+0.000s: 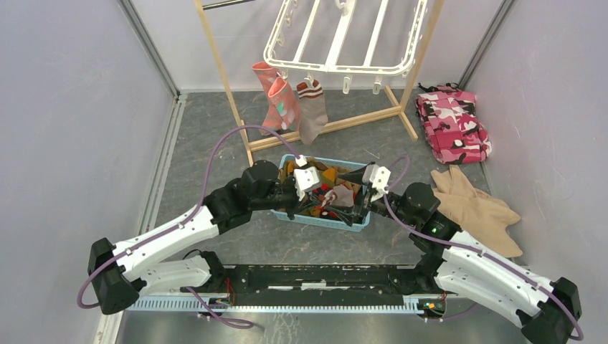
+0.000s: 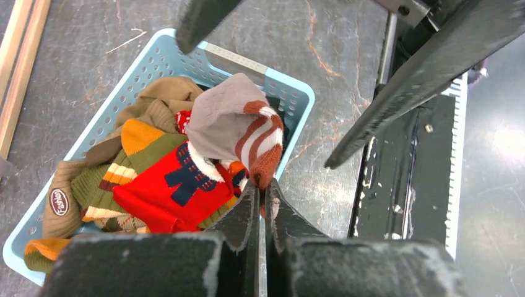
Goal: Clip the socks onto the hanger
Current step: Pick up the sock from the bin.
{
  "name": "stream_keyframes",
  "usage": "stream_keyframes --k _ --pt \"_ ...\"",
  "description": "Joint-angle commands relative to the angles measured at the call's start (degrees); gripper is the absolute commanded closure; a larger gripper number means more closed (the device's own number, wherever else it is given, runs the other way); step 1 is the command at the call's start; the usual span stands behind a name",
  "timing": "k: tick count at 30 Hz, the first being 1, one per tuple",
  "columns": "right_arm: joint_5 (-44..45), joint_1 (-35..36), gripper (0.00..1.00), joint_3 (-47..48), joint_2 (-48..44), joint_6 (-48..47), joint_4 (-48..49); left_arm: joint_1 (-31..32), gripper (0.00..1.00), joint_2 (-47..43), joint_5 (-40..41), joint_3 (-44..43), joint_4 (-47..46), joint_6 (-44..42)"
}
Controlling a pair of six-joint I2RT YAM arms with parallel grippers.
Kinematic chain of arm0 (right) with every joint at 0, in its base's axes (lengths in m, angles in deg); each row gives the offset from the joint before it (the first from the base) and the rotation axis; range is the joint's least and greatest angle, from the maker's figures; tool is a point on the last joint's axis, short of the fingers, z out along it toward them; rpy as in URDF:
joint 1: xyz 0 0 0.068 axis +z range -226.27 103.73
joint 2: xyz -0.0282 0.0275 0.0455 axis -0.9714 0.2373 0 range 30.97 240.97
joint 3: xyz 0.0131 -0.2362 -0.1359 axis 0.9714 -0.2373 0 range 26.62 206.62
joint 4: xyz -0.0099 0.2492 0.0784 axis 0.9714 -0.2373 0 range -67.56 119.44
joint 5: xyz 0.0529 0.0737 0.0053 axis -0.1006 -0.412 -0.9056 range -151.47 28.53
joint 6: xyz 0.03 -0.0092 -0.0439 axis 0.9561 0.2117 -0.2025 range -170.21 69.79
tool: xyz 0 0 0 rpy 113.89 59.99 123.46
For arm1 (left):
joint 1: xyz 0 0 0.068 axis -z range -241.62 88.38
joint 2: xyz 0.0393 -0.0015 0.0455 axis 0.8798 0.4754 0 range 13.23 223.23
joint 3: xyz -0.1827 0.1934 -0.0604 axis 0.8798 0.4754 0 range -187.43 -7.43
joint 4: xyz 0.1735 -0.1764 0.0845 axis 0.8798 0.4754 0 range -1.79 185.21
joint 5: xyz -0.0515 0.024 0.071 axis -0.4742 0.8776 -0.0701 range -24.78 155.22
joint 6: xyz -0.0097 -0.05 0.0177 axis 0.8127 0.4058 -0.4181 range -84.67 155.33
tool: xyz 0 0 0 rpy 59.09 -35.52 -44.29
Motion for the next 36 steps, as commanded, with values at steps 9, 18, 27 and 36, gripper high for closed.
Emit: stream_keyframes --k 9,18,27,36 --pt "-11.4 2.5 0.26 11.2 5.6 -23.4 -11.7 -2.4 0.98 1.1 -10.2 -5.1 5.5 -8.5" --pt "-13.9 2.6 0.54 12.5 9.0 -22.5 -12.5 -2.6 0.98 2.1 -12.6 -4.9 3.6 -7.3" --pt "-15.5 2.7 0.99 12.0 7.5 -22.2 -11.7 -2.9 0.98 1.0 -11.7 -2.7 0.3 -4.9" --pt "-8.1 2.6 1.00 7.8 -0.3 -18.1 -5.4 -3.8 0.70 -9.2 -8.2 9.6 -16.2 2.7"
